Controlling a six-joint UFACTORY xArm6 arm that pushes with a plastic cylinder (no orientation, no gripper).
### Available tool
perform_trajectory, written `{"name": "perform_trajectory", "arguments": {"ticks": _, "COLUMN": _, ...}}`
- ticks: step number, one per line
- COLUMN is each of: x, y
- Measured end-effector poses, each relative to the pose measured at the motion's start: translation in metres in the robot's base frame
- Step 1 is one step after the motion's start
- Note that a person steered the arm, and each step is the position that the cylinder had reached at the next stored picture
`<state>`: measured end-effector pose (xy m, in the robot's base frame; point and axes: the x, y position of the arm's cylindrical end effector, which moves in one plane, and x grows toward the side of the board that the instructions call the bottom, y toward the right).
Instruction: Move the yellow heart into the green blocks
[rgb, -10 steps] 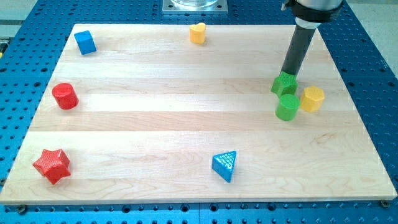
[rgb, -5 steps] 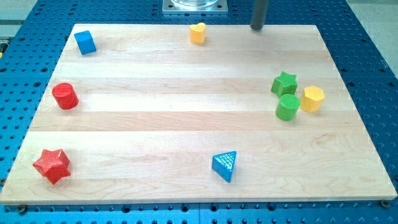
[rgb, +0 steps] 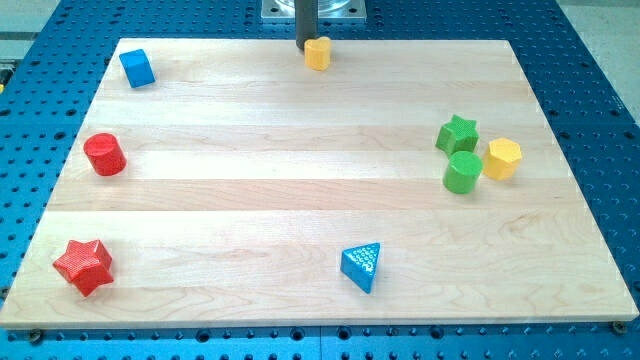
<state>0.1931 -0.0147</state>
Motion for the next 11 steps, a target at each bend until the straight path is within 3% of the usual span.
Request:
{"name": "perform_trajectory", "arguments": {"ticks": 3, "x": 0.014, "y": 0.007}}
{"name": "perform_trajectory", "arguments": {"ticks": 6, "x": 0.112, "y": 0.006}}
{"name": "perform_trajectory", "arguments": {"ticks": 9, "x": 0.068, "y": 0.105}}
{"name": "perform_trajectory", "arguments": {"ticks": 11, "x": 0.048, "y": 0.121}}
